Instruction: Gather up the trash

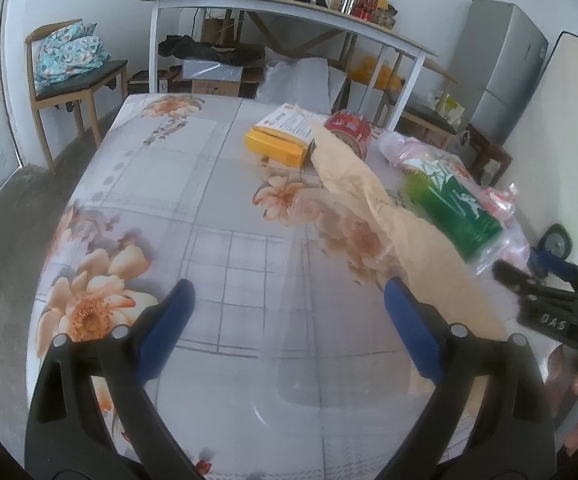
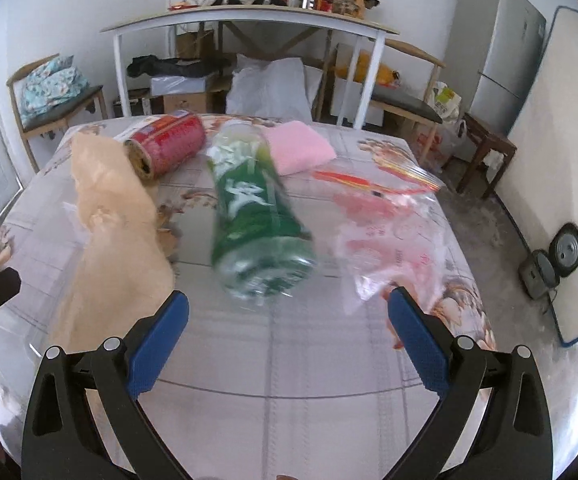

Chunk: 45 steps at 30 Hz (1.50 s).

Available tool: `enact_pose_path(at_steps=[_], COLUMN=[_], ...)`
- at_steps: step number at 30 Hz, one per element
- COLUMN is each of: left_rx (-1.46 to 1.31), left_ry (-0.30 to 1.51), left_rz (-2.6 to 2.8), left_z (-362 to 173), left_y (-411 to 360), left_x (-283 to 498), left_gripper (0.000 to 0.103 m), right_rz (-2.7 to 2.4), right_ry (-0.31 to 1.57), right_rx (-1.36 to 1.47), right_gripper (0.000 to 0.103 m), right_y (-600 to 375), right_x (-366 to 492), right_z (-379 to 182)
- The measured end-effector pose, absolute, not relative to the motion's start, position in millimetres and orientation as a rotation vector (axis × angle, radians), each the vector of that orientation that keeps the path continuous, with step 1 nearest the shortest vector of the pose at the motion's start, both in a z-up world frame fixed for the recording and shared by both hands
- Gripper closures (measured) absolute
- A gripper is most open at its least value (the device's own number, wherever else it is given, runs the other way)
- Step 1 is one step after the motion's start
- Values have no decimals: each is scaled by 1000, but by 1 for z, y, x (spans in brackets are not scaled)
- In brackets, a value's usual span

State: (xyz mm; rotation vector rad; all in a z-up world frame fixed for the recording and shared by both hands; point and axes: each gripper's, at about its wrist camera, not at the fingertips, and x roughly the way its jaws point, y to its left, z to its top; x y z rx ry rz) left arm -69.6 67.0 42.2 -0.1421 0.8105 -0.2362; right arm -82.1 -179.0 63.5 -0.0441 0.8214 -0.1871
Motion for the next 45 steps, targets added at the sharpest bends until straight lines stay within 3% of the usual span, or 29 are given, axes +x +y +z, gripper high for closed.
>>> enact_pose_path(at_steps=[15, 45], left_rx=[-156, -133], left_ry=[888, 893], left_rz=[-179, -174], left_z=[22, 19], left_y=[72, 64], left_x=[-56, -55], left_gripper=[11, 8], right_rz=[-225, -218], right_ry=[945, 957], right_rx=[-3, 127], right_gripper=[6, 6], right_y=[-195, -217], right_x=[-71, -70], right_z=[14, 6])
